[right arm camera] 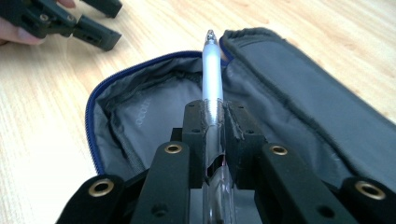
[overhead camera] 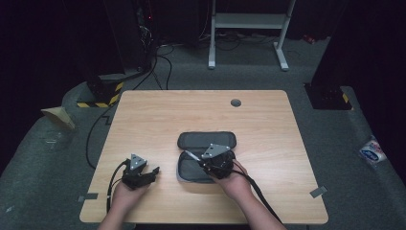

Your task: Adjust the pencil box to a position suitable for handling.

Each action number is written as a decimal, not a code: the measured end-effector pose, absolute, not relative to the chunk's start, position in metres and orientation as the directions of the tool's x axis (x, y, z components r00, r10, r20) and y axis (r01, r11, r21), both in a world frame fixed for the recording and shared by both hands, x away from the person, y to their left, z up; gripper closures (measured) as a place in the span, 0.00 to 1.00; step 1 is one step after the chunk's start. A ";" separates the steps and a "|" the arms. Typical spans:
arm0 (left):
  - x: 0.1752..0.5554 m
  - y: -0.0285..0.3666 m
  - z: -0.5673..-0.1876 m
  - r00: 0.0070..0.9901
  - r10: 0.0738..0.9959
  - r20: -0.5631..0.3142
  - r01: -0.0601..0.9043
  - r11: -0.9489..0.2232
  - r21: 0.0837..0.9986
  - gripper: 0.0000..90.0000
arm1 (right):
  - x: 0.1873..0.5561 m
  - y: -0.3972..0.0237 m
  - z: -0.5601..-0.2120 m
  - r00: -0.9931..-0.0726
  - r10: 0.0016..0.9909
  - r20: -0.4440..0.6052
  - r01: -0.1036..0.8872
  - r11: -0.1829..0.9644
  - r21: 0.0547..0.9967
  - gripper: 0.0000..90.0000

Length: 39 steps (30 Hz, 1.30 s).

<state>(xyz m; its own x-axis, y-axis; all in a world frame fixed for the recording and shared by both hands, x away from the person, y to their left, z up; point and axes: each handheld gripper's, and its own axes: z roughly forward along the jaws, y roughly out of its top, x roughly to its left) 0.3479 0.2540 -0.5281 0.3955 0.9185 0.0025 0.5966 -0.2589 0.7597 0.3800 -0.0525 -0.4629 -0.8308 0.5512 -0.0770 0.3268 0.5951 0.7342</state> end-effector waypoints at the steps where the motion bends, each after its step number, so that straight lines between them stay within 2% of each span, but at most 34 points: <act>1: 0.348 0.254 -0.528 0.396 0.918 0.003 0.597 -0.259 0.760 0.43 | 0.380 -0.052 -0.464 -0.833 0.548 -0.078 0.326 0.600 0.730 0.87; 19: 0.348 0.254 -0.528 0.396 0.918 0.003 0.597 -0.259 0.760 0.43 | 0.378 -0.049 -0.473 -0.861 0.505 -0.060 0.329 0.643 0.692 0.85; 20: 0.348 0.254 -0.528 0.396 0.918 0.003 0.596 -0.260 0.759 0.43 | 0.378 -0.049 -0.472 -0.860 0.507 -0.061 0.328 0.639 0.696 0.81; 30: 0.348 0.254 -0.528 0.399 0.917 0.006 0.597 -0.265 0.757 0.43 | 0.379 -0.052 -0.468 -0.843 0.535 -0.056 0.346 0.618 0.706 0.82; 36: 0.348 0.254 -0.528 0.399 0.917 0.007 0.597 -0.265 0.757 0.43 | 0.379 -0.057 -0.466 -0.829 0.558 -0.047 0.358 0.592 0.722 0.76; 39: 0.348 0.254 -0.528 0.399 0.917 0.007 0.598 -0.266 0.756 0.43 | 0.379 -0.060 -0.466 -0.817 0.574 -0.051 0.362 0.579 0.731 0.67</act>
<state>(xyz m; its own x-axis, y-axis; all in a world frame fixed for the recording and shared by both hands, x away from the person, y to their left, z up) 0.3475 0.2542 -0.5278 0.3988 0.9170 0.0074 0.5975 -0.2659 0.7565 0.3786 -0.0604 -0.4656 -0.8170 0.5744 -0.0506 0.3618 0.5790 0.7306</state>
